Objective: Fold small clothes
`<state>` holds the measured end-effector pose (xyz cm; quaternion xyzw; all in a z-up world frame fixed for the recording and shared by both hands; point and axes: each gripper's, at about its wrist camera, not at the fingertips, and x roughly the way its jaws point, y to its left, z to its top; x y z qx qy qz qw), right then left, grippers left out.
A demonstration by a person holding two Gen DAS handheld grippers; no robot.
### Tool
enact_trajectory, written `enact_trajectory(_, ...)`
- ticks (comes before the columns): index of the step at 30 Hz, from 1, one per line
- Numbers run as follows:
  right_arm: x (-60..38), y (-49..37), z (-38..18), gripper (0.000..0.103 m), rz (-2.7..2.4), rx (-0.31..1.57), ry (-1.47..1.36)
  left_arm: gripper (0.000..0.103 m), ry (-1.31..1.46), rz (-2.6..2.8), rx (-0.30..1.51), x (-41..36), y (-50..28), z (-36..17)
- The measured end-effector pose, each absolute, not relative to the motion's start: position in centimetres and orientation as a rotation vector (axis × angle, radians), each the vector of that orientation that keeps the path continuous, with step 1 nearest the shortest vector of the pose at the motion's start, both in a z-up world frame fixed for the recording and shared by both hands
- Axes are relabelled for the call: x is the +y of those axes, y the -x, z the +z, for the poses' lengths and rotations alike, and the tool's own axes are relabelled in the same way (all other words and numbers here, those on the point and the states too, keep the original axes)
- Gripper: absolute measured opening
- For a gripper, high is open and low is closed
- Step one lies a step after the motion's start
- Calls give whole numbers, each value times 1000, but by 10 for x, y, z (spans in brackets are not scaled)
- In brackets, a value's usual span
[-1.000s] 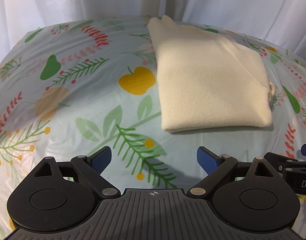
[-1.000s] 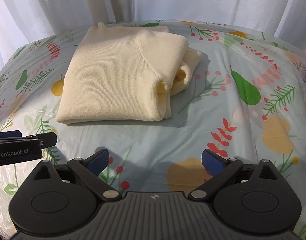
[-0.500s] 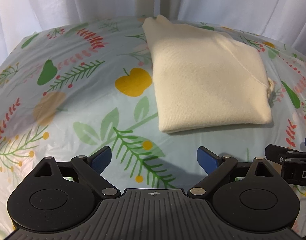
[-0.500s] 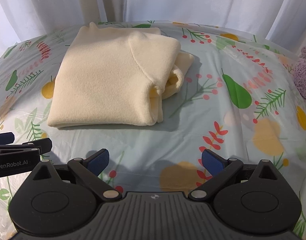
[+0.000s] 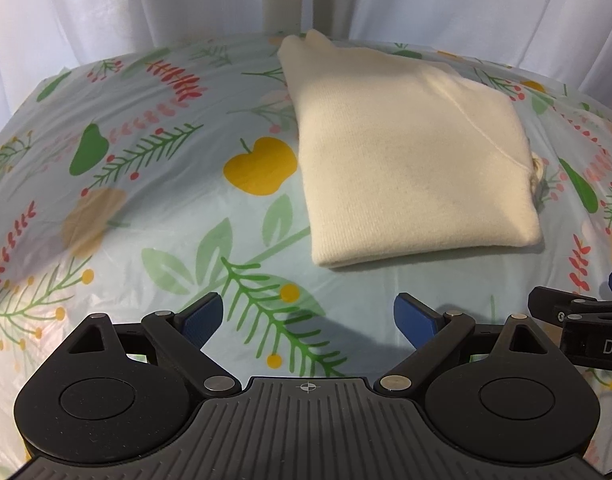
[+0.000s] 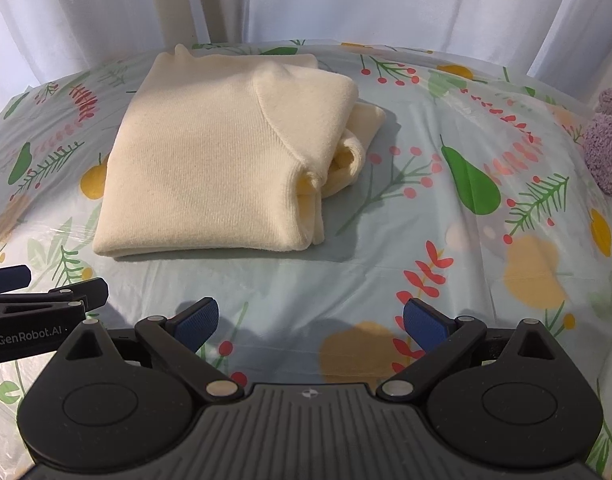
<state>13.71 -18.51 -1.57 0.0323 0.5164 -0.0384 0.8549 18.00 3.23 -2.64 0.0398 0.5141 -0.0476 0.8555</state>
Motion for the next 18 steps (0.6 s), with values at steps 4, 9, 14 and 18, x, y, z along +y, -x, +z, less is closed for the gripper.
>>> enact_trajectory(4,-185,-137,-15,99,-85,1083,-66,96,-89,-100,1082,33,-180,-27)
enact_trajectory(9,-185,-138,-14,99,-87,1083,-71,96,-87,-99,1083,33,-180,-27)
enact_trajectory(14,-186,-138,-14,99,-89,1083,-71,96,-90,-101,1092,33,-181,-30)
enact_trajectory(18,-187,-138,-14,99,-91,1083,-75,96,-94,-106,1094,33,-182,-31)
